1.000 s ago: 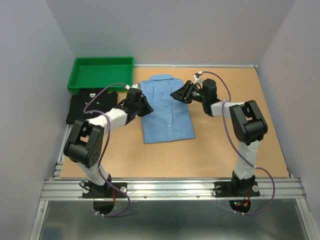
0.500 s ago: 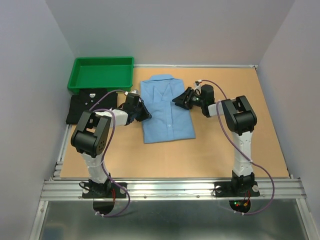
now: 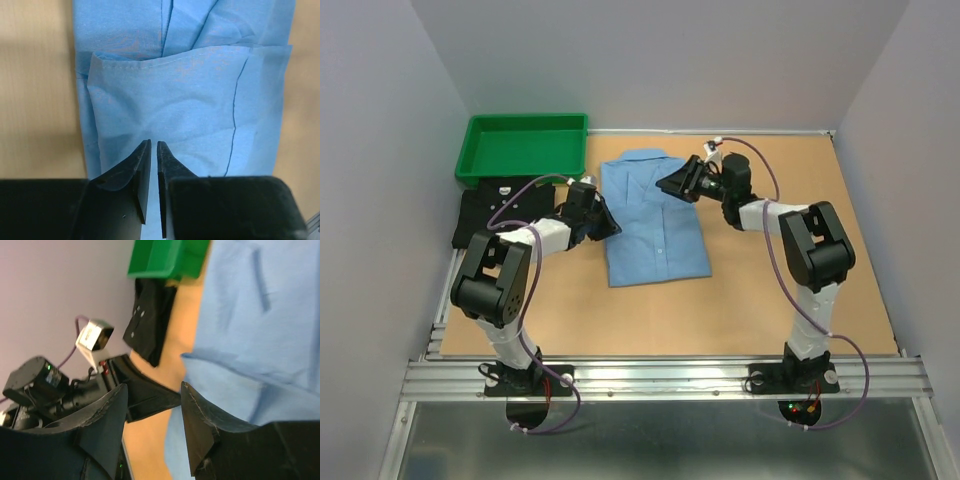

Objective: Fold and stack the long sleeve shirts
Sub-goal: Fold the shirt

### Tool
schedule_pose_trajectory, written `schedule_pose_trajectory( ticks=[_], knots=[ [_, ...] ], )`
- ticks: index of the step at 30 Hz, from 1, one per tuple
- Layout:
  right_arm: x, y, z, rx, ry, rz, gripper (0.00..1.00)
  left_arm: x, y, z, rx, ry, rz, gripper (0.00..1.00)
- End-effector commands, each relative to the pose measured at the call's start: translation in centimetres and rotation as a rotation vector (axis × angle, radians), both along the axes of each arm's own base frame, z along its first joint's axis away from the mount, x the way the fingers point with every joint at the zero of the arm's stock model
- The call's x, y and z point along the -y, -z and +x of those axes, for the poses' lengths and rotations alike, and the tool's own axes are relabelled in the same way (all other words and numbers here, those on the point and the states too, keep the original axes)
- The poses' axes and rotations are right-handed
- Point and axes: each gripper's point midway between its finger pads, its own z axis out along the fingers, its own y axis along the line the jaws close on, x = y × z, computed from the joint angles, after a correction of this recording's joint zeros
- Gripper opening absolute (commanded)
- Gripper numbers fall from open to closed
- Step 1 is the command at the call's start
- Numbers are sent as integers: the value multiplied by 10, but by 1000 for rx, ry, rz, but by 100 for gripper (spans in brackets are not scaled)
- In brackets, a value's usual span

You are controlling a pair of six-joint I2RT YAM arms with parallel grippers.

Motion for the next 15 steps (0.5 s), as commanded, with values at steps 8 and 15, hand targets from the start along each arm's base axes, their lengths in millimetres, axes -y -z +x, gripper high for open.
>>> schedule_pose_trajectory(
  ticks=[8, 15],
  knots=[
    [-59, 68, -70, -113, -125, -60, 52, -20, 19, -18, -28, -18, 80, 22],
    [-51, 92, -78, -138, -122, -110, 52, -35, 46, -39, -93, -48, 128, 22]
  ],
)
